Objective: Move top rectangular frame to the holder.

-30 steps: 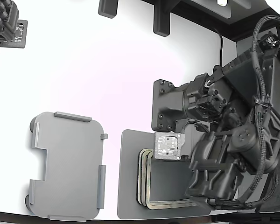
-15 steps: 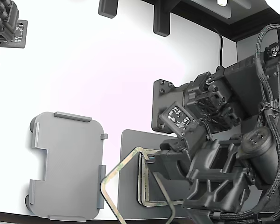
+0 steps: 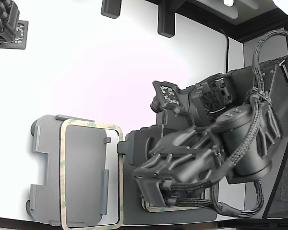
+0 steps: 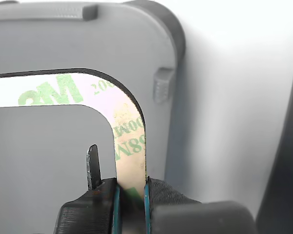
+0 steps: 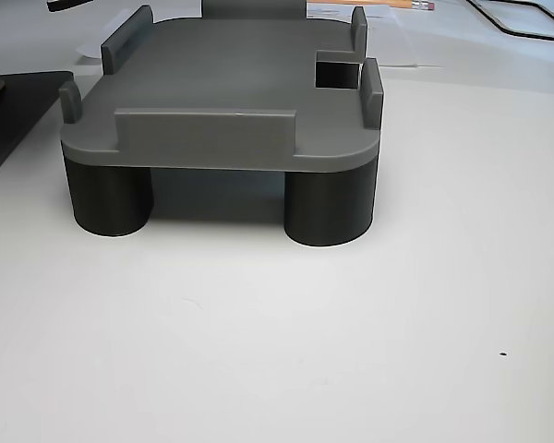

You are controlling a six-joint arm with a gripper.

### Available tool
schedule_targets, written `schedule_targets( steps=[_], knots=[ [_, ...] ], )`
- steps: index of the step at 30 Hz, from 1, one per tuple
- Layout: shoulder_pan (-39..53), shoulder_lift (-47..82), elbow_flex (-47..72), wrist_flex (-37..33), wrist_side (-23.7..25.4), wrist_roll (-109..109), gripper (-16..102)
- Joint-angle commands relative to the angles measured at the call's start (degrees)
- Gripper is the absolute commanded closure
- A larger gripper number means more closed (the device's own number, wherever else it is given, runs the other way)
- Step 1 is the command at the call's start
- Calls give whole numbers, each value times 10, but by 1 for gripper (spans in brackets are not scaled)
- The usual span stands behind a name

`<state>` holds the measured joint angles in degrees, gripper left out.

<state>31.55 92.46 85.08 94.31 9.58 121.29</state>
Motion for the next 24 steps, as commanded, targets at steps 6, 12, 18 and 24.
schedule_targets(
  steps=[6,12,18,24],
  knots=[
    [-36,-62,-75,5,-11,-2,96],
    [-44,-127,-116,4,-10,-7,96],
    [-44,-154,-137,4,-13,-4,96],
    [-44,-159,-143,4,-33,8,96]
  ],
)
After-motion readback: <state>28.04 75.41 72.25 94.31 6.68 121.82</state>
